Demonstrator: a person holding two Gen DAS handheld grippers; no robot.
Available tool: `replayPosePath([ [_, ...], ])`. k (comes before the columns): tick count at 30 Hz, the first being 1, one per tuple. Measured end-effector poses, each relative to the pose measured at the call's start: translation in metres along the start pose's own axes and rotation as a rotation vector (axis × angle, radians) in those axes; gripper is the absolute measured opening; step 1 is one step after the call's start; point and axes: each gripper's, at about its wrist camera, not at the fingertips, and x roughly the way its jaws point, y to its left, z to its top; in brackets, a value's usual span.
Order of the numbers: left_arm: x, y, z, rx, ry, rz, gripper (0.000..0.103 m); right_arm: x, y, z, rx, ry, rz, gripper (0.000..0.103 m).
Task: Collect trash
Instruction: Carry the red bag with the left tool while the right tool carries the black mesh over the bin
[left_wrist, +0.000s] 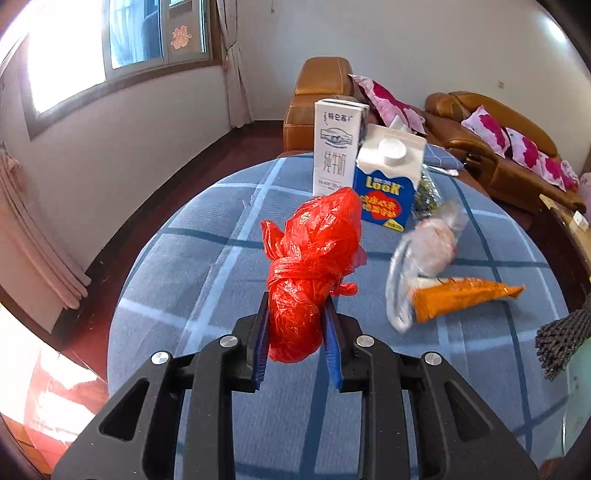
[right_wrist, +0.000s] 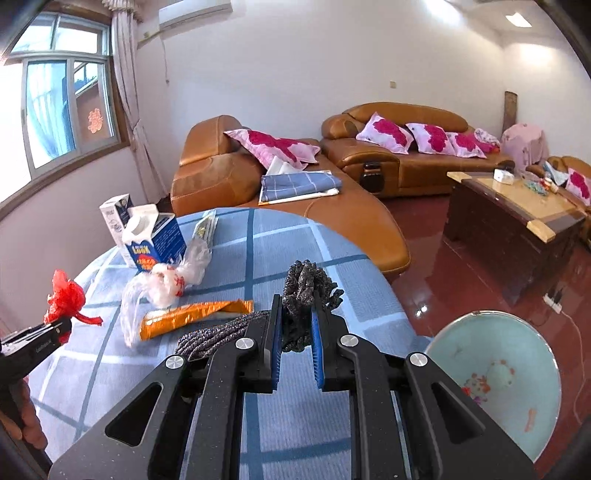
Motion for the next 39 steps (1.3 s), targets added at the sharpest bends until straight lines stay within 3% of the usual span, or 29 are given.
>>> replayPosePath([
  [18, -0.055, -0.049, -0.041, 0.112, -0.030, -0.014, 0.026, -0.046, -0.027, -0.022, 0.035, -0.031, 0.007, 0.014],
  [39, -0.113, -0.117, -0.071, 0.236, -0.092, -0.106, 0.026, -0.098, -0.081, -0.044, 0.101, -0.088, -0.051, 0.014],
])
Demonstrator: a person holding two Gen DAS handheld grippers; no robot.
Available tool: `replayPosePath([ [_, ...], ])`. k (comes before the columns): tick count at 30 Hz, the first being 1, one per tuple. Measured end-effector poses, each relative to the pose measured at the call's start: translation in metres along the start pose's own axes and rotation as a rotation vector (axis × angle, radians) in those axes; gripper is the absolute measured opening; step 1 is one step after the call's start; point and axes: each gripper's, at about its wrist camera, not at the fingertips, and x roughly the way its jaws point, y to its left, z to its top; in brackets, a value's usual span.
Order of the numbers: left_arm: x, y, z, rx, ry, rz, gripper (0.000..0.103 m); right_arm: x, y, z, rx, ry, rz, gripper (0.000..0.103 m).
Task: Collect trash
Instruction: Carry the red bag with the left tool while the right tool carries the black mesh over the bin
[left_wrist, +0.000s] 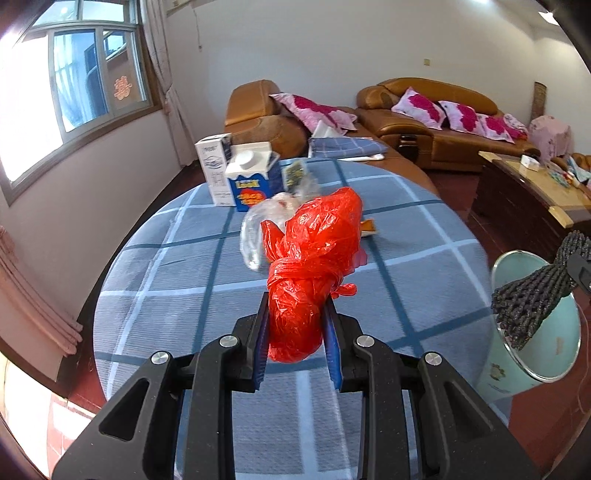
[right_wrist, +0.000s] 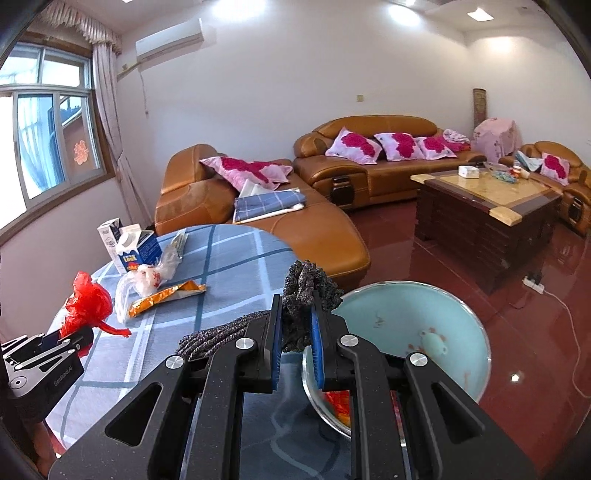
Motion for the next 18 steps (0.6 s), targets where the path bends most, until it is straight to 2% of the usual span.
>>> replayPosePath([
  [18, -0.016, -0.065, 0.003, 0.091, -0.027, -0.085, 0.026, -0.016, -0.058, -0.009, 0.064, -0.014, -0.095, 0.014],
])
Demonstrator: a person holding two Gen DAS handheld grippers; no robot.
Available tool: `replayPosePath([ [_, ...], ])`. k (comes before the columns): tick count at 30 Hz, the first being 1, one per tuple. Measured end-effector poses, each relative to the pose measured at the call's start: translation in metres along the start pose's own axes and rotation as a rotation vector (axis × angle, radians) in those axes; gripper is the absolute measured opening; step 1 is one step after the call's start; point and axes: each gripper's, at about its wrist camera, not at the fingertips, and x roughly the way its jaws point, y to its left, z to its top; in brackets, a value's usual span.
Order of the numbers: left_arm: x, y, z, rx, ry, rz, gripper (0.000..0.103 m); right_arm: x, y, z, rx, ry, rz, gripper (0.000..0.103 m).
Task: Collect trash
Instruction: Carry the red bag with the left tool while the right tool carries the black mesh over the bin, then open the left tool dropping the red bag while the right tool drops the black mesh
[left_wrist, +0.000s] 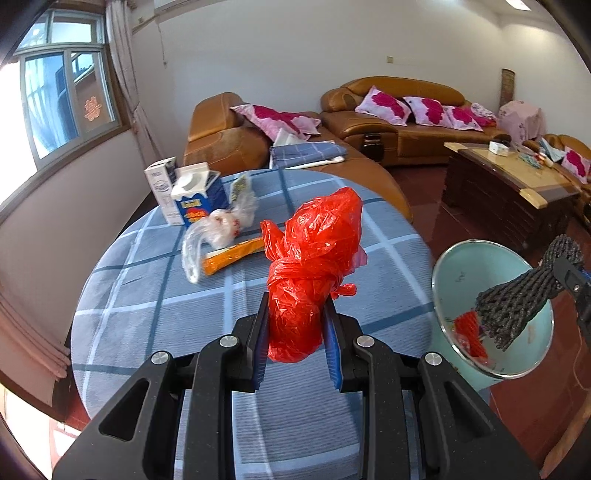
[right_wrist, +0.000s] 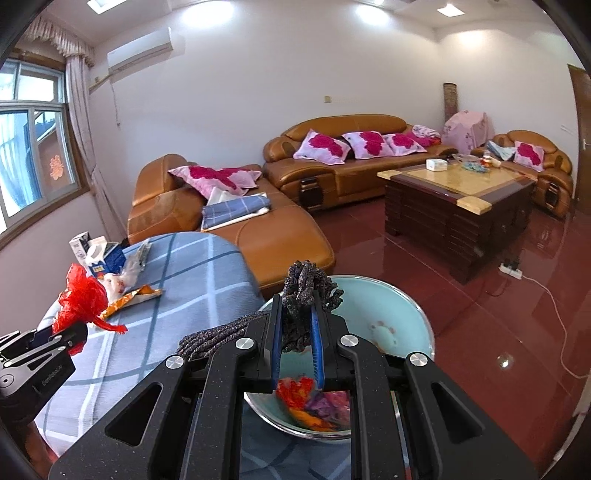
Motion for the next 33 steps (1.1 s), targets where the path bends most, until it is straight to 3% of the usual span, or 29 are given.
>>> replayPosePath([
  [16, 0.009, -0.058, 0.014, 0.069, -0.002, -0.068, 0.026, 0.008, -0.055, 0.003, 0.066, -0.018, -0.116, 0.014],
  [33, 0.034, -0.113, 0.024, 0.142, 0.025, -0.147, 0.026, 0.032, -0.086, -0.001, 0.085, 0.003, -0.239, 0.015],
])
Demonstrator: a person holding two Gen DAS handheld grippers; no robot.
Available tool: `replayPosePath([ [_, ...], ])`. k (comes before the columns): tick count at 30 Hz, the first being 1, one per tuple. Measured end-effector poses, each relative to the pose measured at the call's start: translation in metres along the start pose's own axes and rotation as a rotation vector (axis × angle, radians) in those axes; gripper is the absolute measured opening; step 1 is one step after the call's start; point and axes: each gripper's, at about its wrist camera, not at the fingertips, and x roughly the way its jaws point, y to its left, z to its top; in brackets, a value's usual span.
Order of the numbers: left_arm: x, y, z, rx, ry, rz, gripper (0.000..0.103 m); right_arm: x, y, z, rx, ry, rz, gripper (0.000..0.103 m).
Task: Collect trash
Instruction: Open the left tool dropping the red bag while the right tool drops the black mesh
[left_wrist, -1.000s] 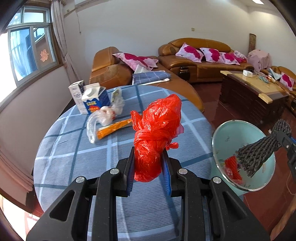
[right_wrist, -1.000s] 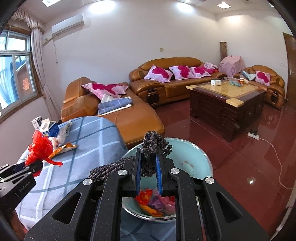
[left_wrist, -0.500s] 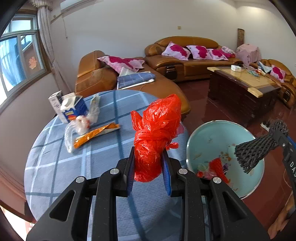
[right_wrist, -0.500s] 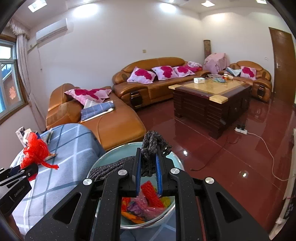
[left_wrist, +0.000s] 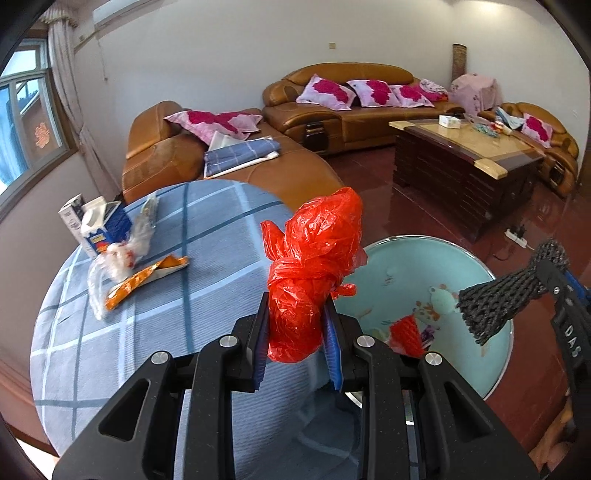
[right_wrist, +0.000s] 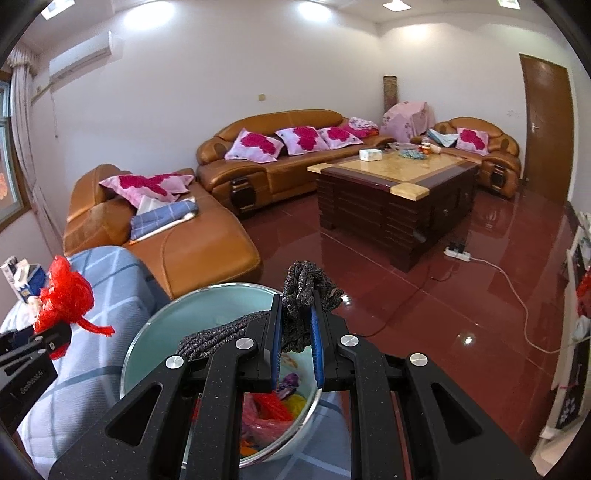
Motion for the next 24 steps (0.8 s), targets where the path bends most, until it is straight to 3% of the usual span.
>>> replayPosePath([
  [13, 0.027, -0.037, 0.003, 0.044, 0.038, -0.077, 0.026, 0.028, -0.003, -0.014, -0.032, 0.073, -0.052, 0.015],
  [24, 0.048, -0.047, 0.003, 0.051, 0.073, -0.093, 0.027, 0.047, -0.001, -0.016, -0.032, 0.138, -0.001, 0.020],
])
